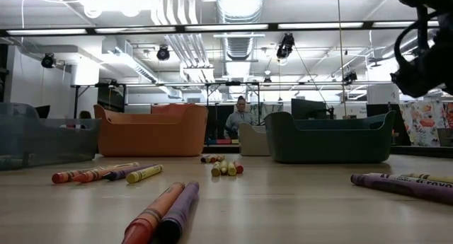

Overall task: Sort crayons
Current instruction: Put the white crayon into the black bin

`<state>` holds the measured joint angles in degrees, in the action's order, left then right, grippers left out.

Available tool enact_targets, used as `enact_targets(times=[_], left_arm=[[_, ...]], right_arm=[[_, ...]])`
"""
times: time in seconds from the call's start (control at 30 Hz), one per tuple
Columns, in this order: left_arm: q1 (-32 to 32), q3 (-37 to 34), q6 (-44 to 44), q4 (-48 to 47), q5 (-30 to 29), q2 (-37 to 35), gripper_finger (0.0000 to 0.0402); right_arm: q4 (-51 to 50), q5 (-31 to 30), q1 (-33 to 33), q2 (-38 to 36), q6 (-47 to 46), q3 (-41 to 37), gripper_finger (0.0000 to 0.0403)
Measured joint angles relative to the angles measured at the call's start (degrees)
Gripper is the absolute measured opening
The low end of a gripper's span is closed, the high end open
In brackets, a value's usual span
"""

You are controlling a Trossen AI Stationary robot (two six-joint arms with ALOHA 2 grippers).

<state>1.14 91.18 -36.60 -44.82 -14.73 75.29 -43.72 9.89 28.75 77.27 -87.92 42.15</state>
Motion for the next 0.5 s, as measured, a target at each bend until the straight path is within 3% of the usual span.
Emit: enact_targets(times=[0.5], left_arm=[[0.2, 0.0, 0.0, 0.2, -2.5, 0.1, 0.0077]], right_arm=[[4.8, -0.3, 1.0, 8.7, 0.5, 1.7, 0.0138]])
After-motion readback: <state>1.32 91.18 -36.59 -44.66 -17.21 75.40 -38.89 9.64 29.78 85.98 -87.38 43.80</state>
